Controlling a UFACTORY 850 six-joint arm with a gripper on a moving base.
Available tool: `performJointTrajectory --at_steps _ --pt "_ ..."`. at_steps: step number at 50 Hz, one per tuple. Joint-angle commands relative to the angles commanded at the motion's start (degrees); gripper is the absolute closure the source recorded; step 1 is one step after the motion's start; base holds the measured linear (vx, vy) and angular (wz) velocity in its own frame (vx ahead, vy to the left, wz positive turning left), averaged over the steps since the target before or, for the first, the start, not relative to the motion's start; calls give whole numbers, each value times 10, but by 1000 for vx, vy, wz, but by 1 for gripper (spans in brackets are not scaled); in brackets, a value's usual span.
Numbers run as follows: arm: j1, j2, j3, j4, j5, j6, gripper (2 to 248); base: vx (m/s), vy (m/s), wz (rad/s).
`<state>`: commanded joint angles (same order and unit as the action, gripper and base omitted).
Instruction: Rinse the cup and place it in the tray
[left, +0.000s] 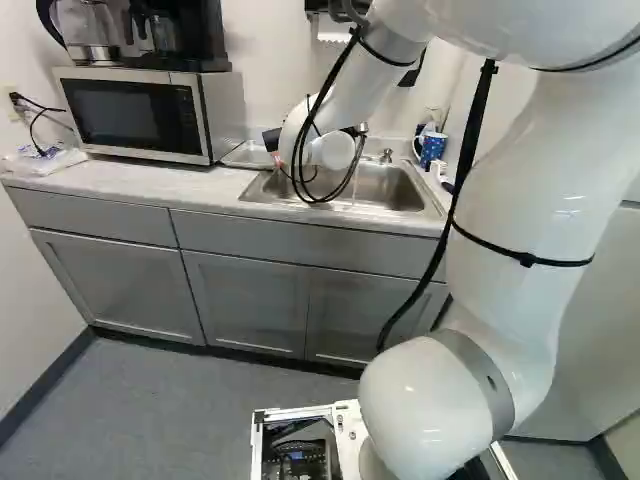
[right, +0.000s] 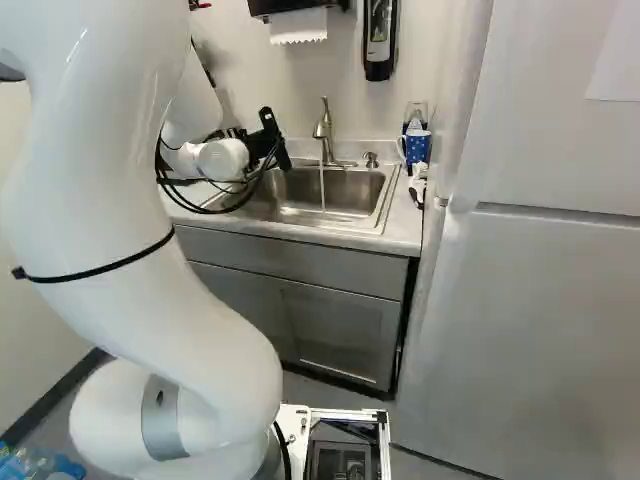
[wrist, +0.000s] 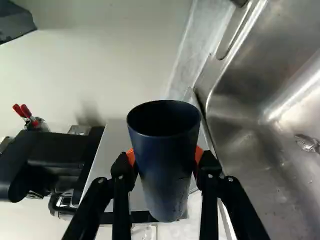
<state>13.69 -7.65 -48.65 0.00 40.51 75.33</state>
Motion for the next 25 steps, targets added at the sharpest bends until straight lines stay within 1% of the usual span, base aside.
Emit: performJointTrajectory --at_steps 25 --pt "0 0 0 0 0 -150 126 0 0 0"
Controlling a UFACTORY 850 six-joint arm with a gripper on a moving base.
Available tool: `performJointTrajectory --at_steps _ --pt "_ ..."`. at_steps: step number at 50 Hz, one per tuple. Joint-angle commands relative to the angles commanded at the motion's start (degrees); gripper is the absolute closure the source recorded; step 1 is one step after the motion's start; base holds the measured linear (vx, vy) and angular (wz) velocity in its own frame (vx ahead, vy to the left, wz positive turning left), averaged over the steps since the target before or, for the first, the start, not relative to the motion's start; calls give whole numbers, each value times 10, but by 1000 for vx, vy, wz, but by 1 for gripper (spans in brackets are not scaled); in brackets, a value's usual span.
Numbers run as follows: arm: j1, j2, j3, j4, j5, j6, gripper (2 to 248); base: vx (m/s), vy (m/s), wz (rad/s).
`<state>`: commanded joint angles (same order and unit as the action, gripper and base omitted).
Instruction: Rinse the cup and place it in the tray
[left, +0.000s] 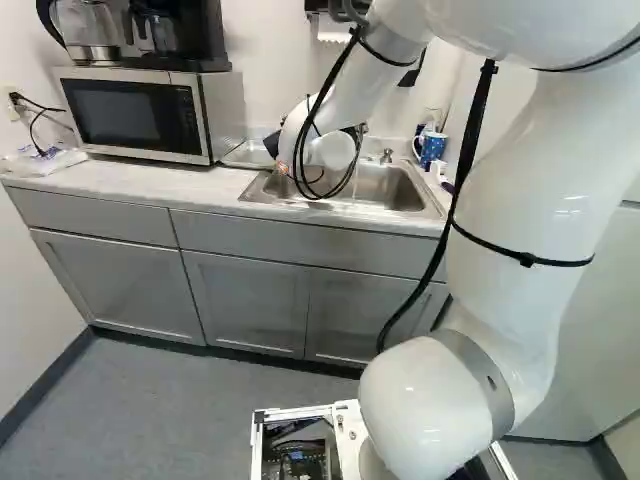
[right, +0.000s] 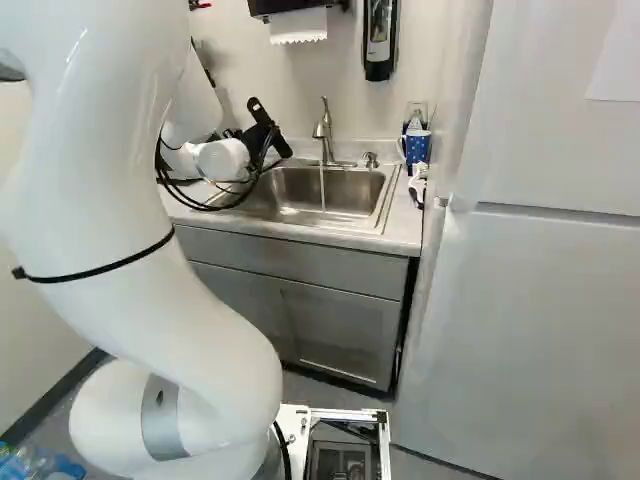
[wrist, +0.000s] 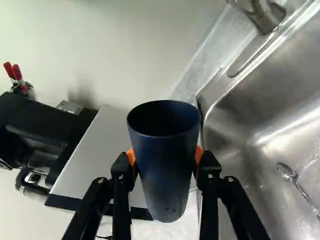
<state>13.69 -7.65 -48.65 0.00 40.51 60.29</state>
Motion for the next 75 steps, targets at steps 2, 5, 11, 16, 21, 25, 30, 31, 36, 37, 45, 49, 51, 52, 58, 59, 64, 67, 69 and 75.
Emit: performJointTrajectory --at_steps 2,5,11,16,21,25,30,31,36,37,45,49,51,52,58,59,64,67,69,75 --pt "0 0 0 0 0 -12 126 0 0 0" --pt "0 0 0 0 0 -30 126 0 0 0" --pt "0 0 0 0 0 -66 126 0 0 0" --pt "0 0 0 0 0 -96 126 0 0 0" --pt "0 0 0 0 0 -126 126 0 0 0" --pt "0 0 0 0 0 -150 126 0 0 0" --pt "0 0 0 0 0 -181 126 0 0 0" --pt "0 0 0 0 0 -187 126 0 0 0" --pt "0 0 0 0 0 -217 126 0 0 0" --pt "0 0 0 0 0 -223 126 0 0 0" --pt "0 0 0 0 0 -272 126 0 0 0" --pt "0 0 0 0 0 -295 126 0 0 0" --pt "0 0 0 0 0 -307 126 0 0 0" --pt "0 0 0 0 0 -313 126 0 0 0" --pt "0 0 0 0 0 -349 126 0 0 0" --pt "0 0 0 0 0 -355 126 0 0 0" --pt "0 0 0 0 0 -386 126 0 0 0" --pt "0 0 0 0 0 -404 126 0 0 0" --pt "0 0 0 0 0 -416 126 0 0 0" --pt "0 0 0 0 0 -452 126 0 0 0"
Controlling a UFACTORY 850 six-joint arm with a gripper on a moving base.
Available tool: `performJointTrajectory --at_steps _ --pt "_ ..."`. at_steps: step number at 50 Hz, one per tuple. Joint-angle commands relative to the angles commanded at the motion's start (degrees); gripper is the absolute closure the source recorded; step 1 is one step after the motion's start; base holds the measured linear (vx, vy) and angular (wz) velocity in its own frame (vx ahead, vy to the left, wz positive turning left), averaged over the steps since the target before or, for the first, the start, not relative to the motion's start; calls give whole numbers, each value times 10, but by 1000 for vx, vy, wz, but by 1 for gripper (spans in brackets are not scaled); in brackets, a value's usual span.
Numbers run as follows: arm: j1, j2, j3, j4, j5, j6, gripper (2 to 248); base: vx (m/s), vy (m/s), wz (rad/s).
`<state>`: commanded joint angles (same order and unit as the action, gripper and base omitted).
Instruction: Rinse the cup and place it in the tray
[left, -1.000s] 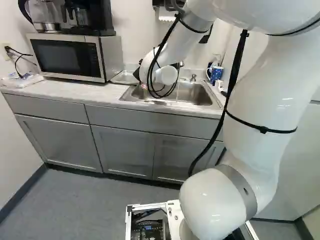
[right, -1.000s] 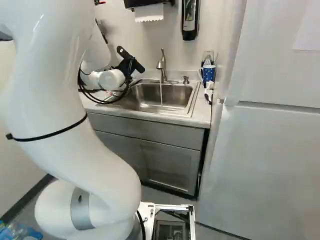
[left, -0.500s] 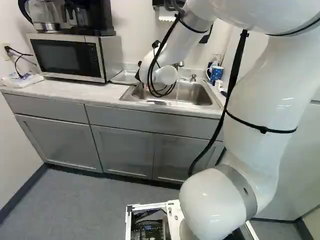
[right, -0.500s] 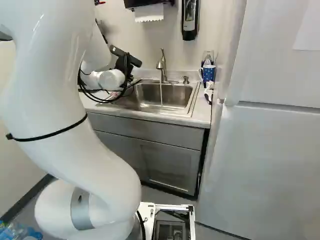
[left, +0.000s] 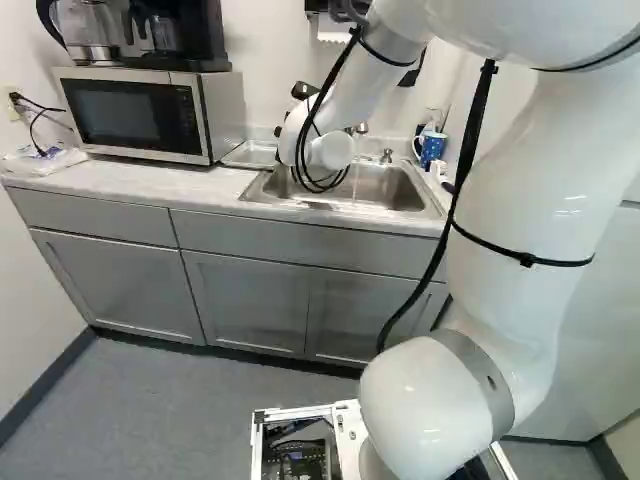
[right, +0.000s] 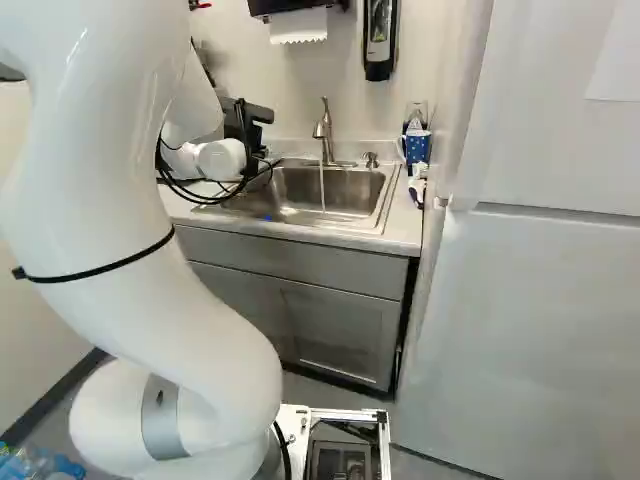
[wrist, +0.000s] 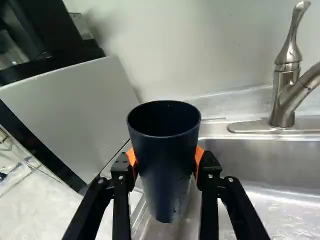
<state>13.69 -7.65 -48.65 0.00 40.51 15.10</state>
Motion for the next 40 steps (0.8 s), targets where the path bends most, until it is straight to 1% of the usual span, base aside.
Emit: performJointTrajectory --at_steps 26,40 --pt "0 0 0 0 0 -156 126 0 0 0" --pt "0 0 0 0 0 -156 126 0 0 0"
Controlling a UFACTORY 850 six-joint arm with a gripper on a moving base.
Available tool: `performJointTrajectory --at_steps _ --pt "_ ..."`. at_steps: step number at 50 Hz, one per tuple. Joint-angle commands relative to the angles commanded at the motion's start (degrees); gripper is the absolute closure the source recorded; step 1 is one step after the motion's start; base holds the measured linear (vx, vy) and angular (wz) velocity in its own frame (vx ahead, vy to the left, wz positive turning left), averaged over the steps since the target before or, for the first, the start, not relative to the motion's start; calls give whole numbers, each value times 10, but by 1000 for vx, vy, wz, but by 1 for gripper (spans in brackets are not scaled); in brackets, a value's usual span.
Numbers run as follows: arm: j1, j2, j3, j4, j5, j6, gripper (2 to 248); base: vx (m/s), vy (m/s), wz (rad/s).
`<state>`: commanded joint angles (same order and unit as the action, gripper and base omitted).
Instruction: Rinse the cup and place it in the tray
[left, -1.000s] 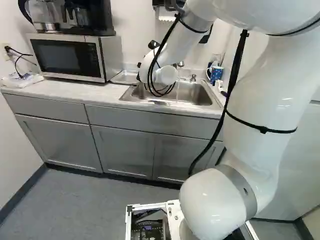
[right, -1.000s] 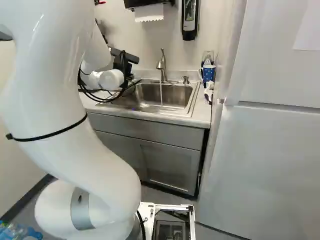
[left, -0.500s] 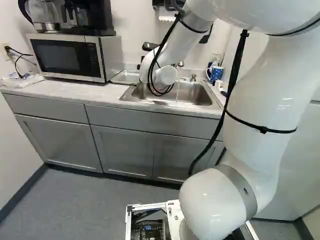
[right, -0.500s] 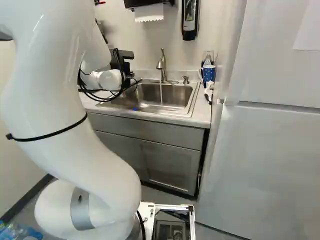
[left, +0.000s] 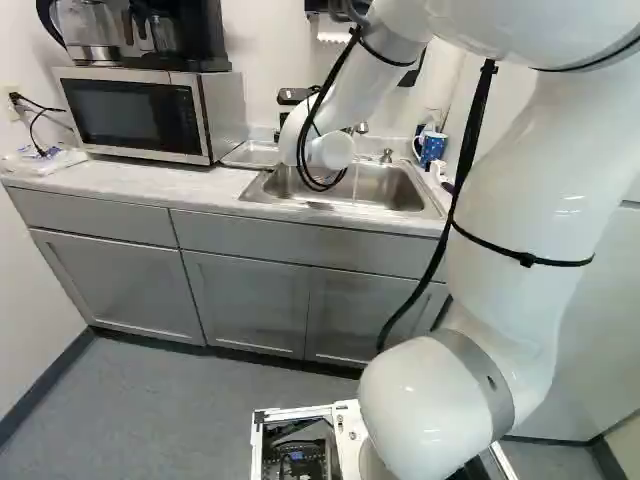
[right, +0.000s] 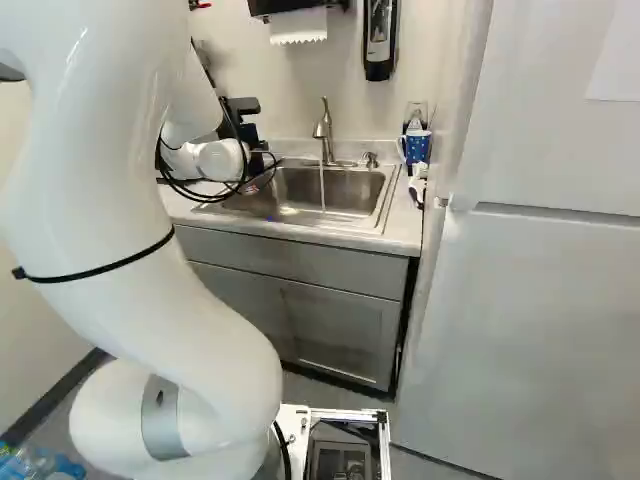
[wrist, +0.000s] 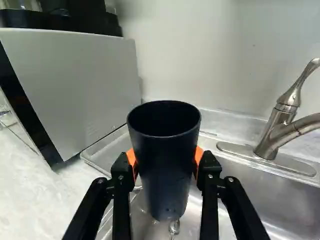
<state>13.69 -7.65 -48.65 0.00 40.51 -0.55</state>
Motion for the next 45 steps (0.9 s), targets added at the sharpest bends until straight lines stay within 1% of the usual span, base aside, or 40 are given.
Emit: performJointTrajectory --at_steps 5,10,17,33,45 --pt "0 -1 -1 0 0 0 126 0 0 0" --pt "1 -10 -11 0 0 0 126 0 0 0" --pt "3 -30 -33 0 6 0 126 0 0 0" --pt "11 -77 -86 0 36 0 126 0 0 0" --pt "22 -109 -122 0 39 0 126 0 0 0"
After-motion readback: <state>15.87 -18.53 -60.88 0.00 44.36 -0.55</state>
